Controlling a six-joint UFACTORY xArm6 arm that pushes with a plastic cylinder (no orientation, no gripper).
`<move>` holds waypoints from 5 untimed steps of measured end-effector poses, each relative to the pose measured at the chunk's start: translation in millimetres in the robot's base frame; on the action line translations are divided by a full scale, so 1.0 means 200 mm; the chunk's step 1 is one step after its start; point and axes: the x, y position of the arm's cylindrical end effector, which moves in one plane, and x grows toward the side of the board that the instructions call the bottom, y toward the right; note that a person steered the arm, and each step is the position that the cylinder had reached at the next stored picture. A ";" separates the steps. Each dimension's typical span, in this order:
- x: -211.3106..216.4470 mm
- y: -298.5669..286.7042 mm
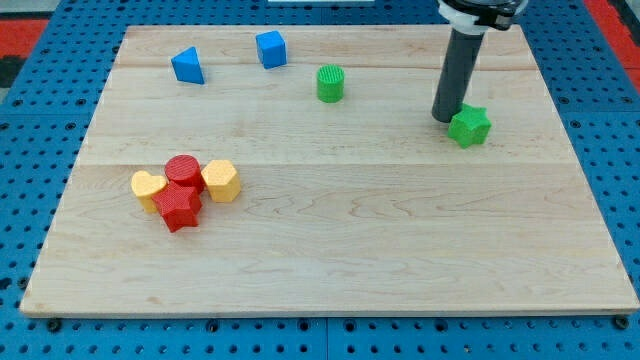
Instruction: Slide the green circle towards the green star
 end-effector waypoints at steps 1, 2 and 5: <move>0.02 0.12; -0.33 -0.03; -0.35 -0.88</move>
